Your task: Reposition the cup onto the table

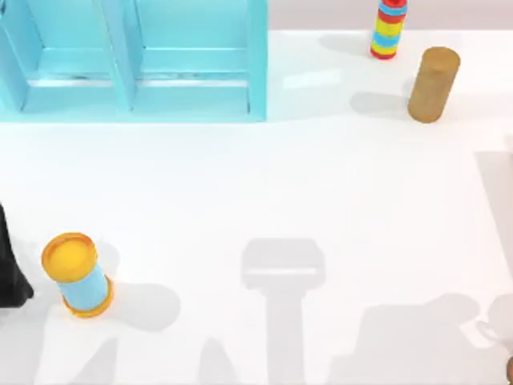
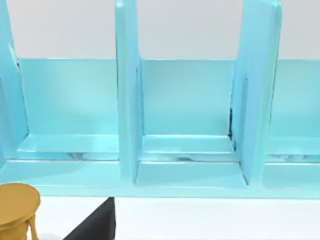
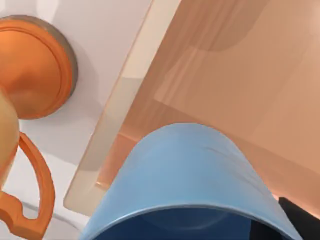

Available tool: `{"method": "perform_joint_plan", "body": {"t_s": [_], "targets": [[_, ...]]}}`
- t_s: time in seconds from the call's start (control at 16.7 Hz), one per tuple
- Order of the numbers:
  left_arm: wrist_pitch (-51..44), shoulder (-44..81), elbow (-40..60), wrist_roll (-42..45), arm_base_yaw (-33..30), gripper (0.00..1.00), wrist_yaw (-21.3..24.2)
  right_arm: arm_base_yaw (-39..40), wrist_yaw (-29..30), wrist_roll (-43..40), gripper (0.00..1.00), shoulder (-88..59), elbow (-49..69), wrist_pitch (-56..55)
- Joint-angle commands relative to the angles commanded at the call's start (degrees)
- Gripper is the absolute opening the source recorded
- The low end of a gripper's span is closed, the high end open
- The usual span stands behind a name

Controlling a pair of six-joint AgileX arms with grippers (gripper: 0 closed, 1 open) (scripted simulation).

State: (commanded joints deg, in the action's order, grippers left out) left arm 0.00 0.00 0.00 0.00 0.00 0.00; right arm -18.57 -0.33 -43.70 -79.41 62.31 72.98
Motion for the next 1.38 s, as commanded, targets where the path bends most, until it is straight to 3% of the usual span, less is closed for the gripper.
{"method": "perform_joint_plan", "body": {"t_s": [0.24,0.42,1.14,1.38], "targets": [[0.0,0.0,0.0,0.0,0.0,1.0,0.0,3.89,0.75,4.54,0.0,-1.78,4.39,-0.11],[0.0,0.0,0.0,0.0,0.0,1.0,0.0,10.91,0.95,12.78,0.0,-4.75,8.72,0.3],[0.0,0.0,0.0,0.0,0.0,1.0,0.0,45.68,-0.42,66.2,0.0,-19.58,23.19,-0.83],[0.0,0.0,0.0,0.0,0.0,1.0,0.0,53.1,-0.05,78.24,0.0,-23.55,25.09,-2.83]]}}
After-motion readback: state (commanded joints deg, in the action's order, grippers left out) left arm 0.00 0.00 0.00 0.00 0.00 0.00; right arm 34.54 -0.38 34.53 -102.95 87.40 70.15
